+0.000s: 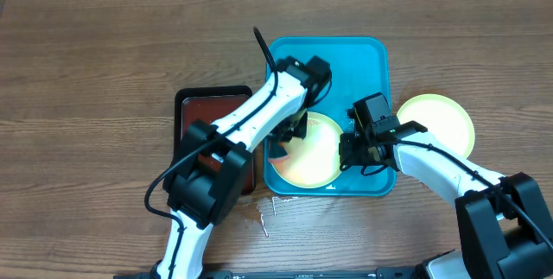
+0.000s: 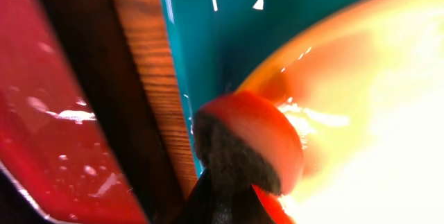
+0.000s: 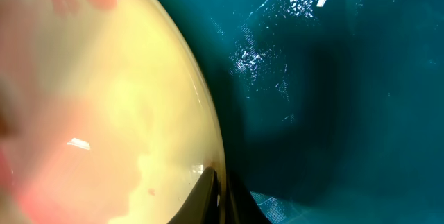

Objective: Clean dirty plates on tray and stack at the side
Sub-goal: 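Return the sponge to the black tray with the left gripper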

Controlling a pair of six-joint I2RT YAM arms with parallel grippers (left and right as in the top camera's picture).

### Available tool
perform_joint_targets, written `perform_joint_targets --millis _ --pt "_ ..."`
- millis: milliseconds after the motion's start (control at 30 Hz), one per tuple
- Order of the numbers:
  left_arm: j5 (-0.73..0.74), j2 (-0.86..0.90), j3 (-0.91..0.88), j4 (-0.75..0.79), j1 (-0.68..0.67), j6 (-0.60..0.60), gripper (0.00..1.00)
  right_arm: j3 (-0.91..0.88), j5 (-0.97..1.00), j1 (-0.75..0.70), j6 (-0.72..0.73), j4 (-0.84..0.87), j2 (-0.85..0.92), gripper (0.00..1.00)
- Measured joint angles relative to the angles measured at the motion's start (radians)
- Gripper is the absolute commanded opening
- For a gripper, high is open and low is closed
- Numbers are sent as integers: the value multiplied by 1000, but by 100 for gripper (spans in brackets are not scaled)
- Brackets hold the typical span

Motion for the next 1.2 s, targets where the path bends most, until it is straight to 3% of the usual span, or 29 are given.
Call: perform_joint_targets --millis 167,333,567,700,900,933,1100,1200 --pt "104 -38 89 -37 24 25 4 0 0 0 0 0 0 5" --pt "216 -182 111 -80 64 77 4 0 0 0 0 0 0 5" --pt "123 -342 125 -172 235 104 4 0 0 0 0 0 0 5" --pt "58 -342 -23 -60 346 108 4 0 0 0 0 0 0 5" --pt "50 -322 -335 187 399 108 4 1 0 0 0 0 0 5" --pt "50 -319 -376 215 399 107 7 1 0 0 0 -1 0 5" --pt "53 -316 -473 266 399 99 56 1 0 0 2 0 0 4" --pt "56 -317 -472 264 399 96 79 7 1 0 3 -19 0 4"
